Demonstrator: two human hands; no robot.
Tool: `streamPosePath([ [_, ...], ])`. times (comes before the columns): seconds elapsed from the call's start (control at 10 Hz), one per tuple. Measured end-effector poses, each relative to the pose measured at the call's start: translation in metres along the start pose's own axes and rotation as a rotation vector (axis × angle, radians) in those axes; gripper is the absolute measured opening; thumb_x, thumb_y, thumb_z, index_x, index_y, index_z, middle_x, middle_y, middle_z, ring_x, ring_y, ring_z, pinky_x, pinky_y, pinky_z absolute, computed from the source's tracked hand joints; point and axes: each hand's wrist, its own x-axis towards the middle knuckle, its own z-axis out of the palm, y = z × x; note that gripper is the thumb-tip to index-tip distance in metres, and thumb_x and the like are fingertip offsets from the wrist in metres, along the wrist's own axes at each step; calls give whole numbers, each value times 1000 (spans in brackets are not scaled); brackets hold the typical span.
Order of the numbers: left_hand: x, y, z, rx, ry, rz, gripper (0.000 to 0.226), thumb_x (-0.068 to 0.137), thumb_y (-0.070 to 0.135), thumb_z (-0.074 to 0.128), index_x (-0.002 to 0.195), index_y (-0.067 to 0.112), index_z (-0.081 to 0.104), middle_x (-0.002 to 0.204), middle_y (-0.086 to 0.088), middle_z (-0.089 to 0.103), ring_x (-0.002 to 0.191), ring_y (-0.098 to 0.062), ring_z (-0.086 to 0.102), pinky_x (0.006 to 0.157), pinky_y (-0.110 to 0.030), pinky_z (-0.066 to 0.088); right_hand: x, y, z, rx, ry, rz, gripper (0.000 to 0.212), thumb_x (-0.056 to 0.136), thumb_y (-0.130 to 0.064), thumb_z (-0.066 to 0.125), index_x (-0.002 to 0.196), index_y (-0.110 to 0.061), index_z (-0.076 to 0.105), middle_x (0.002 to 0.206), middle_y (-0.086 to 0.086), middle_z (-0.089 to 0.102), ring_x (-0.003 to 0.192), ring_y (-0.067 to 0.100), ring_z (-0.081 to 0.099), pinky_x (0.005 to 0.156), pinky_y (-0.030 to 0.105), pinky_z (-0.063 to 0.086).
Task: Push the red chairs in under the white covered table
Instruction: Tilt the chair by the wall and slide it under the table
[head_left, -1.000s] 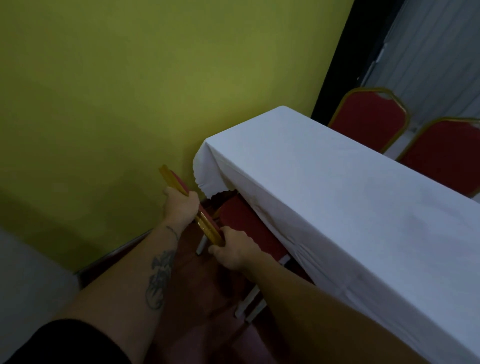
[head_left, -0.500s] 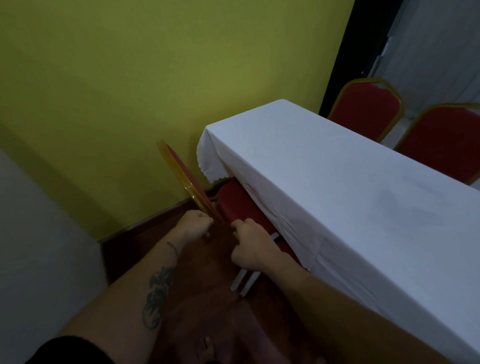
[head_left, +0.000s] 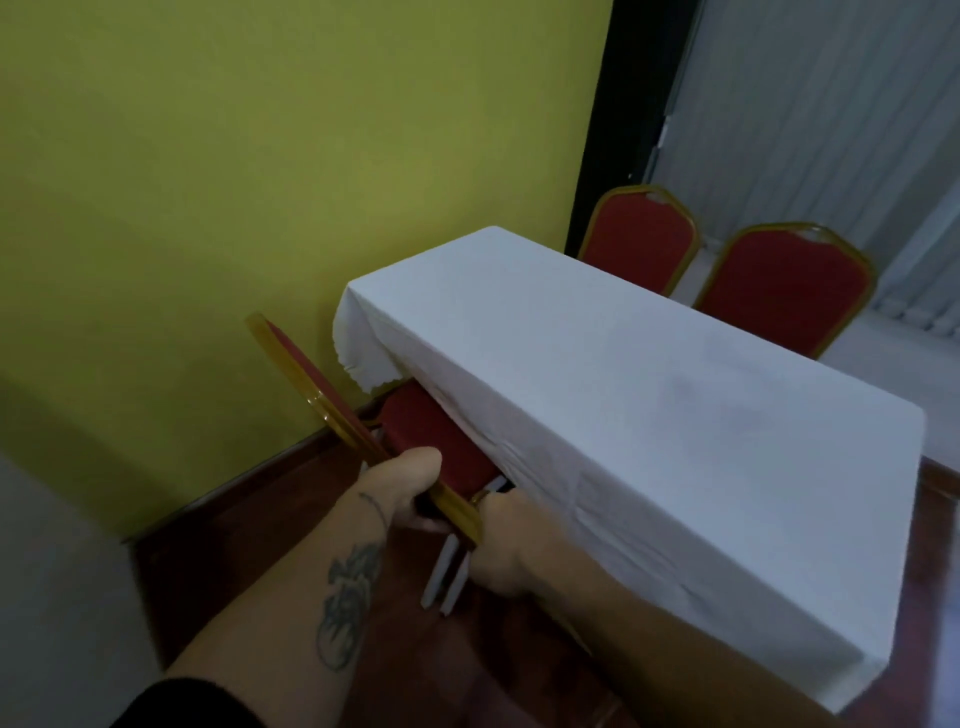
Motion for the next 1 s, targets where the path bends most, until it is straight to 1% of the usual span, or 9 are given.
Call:
streamPosePath([
  [0.1, 14, 1, -3, -17, 37, 83, 22, 102, 18, 31, 106, 6, 49, 103, -22, 61, 83, -37, 62, 54, -47, 53, 5, -10, -11, -9, 22, 7, 21, 75, -27, 69, 90, -18, 56, 92, 3, 58, 84, 27, 62, 67, 34, 50],
  [0.2, 28, 0, -11, -23, 116, 182, 29, 103, 30, 36, 108, 4, 50, 97, -21, 61, 81, -36, 63, 67, -45, 55, 12, -21, -15, 4, 49, 3, 20, 76, -28, 68, 90, -18, 57, 87, 2, 58, 79, 25, 61, 67, 35, 52],
  [0.4, 22, -6, -20, 80, 122, 265, 37, 100, 33, 46, 117, 2, 57, 103, -18, 60, 92, -35, 62, 59, -37, 48, 17, -25, -21, -2, 85, -10, 22, 78, -28, 67, 95, -15, 60, 89, 3, 55, 81, 26, 60, 67, 37, 51],
  [0.5, 8, -5, -25, 158, 136, 293, 29, 93, 21, 51, 115, 3, 58, 95, -18, 58, 84, -32, 61, 59, -38, 49, 17, -18, -16, 39, 93, -39, 20, 78, -33, 66, 90, -17, 60, 86, 2, 57, 81, 27, 61, 66, 35, 49],
  [0.6, -1, -2, -25, 326, 260, 349, 49, 74, 20, 51, 111, -10, 63, 93, -28, 61, 89, -40, 66, 56, -39, 55, 13, 1, -14, 164, 53, -131, 39, 76, -55, 64, 95, -22, 67, 92, 0, 67, 87, 25, 66, 71, 36, 52],
  [0.7, -21, 9, -8, 491, 411, 440, 38, 61, 20, 49, 82, -6, 67, 80, -30, 60, 74, -37, 65, 55, -32, 48, 0, 35, -29, 328, 71, -201, 56, 79, -63, 60, 116, -23, 76, 114, -2, 74, 103, 17, 68, 86, 38, 56],
  [0.8, -52, 28, 31, 627, 458, 481, 6, 64, 14, 52, 67, 8, 53, 73, -12, 56, 64, -27, 57, 52, -31, 42, -5, 92, -64, 413, 157, -186, 36, 92, -41, 64, 116, -17, 77, 113, 1, 75, 105, 18, 69, 94, 36, 55],
  [0.9, -73, 53, 80, 701, 454, 614, 15, 76, 8, 50, 63, 0, 51, 71, -27, 54, 68, -40, 56, 51, -37, 40, -9, 153, -117, 377, 248, -154, 36, 91, -36, 64, 119, -16, 76, 114, 1, 75, 103, 18, 68, 93, 34, 55],
  [1.0, -92, 87, 125, 749, 520, 733, 10, 80, 7, 48, 71, 8, 52, 81, -23, 59, 73, -35, 58, 60, -38, 45, -6, 202, -178, 317, 317, -104, 41, 90, -37, 61, 124, -17, 74, 122, 4, 73, 109, 22, 67, 96, 36, 54],
])
